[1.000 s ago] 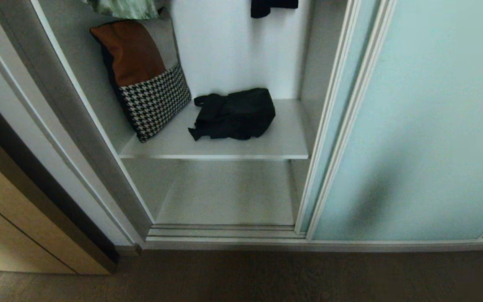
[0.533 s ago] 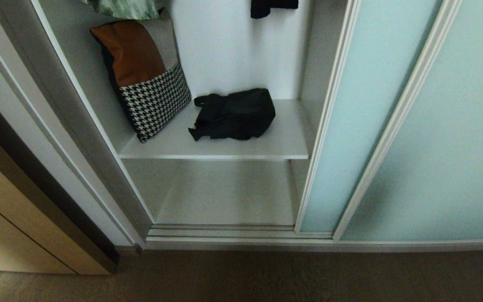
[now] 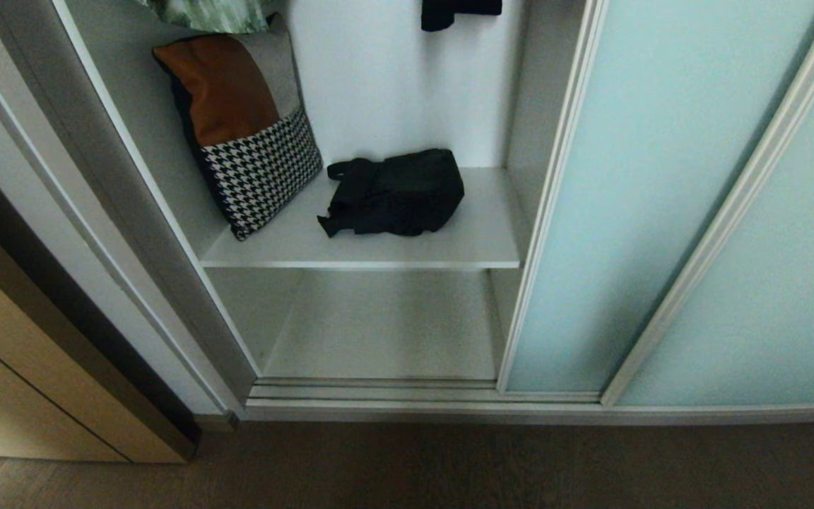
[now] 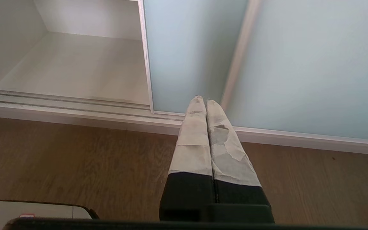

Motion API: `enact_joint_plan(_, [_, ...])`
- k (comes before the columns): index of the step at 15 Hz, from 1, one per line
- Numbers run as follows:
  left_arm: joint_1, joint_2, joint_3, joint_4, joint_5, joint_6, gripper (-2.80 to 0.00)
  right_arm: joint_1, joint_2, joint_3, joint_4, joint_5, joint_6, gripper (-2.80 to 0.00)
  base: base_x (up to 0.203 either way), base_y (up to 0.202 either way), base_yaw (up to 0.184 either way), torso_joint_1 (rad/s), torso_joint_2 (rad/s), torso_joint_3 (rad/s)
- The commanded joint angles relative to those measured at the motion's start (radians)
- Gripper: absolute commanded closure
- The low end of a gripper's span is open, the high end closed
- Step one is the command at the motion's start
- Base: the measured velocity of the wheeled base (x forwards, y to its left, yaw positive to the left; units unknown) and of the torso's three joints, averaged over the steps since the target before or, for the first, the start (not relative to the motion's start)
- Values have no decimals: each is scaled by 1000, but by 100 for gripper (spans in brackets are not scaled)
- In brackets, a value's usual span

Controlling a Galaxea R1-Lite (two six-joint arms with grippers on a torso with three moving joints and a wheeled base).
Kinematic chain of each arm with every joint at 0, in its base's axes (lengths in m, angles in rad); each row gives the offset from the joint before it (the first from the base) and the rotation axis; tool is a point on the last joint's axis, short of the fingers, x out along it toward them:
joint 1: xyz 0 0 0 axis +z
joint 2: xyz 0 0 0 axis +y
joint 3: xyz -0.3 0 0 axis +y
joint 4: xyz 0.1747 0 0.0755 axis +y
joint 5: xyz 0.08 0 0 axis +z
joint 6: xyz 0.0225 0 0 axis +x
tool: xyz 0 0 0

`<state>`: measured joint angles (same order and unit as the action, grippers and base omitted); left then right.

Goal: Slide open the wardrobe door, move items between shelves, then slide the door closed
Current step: Open the door

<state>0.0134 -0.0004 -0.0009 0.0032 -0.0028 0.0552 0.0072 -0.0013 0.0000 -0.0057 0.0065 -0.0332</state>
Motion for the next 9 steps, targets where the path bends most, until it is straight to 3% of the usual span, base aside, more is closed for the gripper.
enact_joint_plan(1, [0,3,1,1,0,-11,0,0,-2,0,0,1,-1,0,0,0,0,0,0,0])
enact_joint_plan(9, [0,5,1,1,1,-11,0,0,-2,0,0,1,-1,0,0,0,0,0,0,0])
